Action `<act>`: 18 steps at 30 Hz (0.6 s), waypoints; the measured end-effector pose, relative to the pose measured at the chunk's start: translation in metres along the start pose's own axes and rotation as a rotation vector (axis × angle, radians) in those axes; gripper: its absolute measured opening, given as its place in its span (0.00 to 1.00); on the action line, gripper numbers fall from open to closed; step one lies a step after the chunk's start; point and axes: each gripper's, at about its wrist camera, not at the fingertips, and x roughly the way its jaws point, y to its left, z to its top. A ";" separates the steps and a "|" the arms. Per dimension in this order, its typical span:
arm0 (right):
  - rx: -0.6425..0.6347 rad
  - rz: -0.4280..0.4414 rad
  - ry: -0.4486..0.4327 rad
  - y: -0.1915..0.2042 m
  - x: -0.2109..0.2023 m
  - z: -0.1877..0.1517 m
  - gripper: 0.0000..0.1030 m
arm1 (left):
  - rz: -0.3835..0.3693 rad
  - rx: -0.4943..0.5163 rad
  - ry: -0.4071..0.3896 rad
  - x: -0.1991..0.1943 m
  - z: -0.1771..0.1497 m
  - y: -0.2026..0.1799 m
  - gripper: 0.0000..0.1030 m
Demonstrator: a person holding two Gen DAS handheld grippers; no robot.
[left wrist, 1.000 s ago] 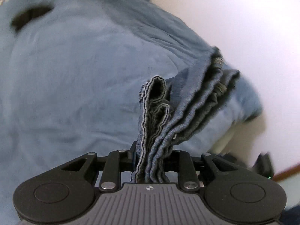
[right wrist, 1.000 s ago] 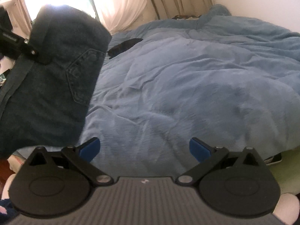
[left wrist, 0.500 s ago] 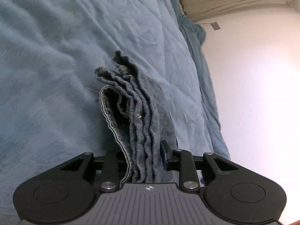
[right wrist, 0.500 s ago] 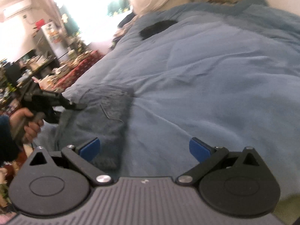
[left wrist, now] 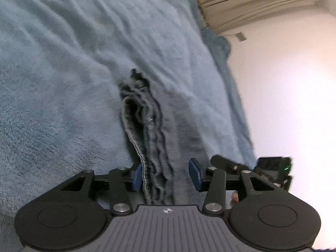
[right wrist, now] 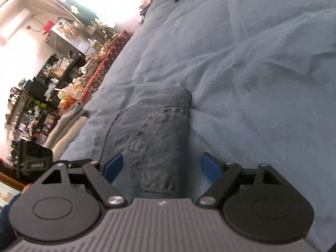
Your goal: Fold clothes
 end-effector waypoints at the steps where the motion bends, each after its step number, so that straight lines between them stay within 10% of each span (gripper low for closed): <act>1: 0.010 -0.001 0.001 -0.002 0.005 0.001 0.83 | 0.014 0.007 0.002 0.003 -0.001 0.000 0.43; 13: 0.007 0.088 0.104 -0.008 0.036 0.003 0.63 | 0.009 0.018 -0.042 0.019 0.005 -0.003 0.31; 18: -0.091 0.032 0.008 0.029 0.030 0.000 0.30 | 0.033 -0.008 -0.102 0.012 -0.002 -0.009 0.21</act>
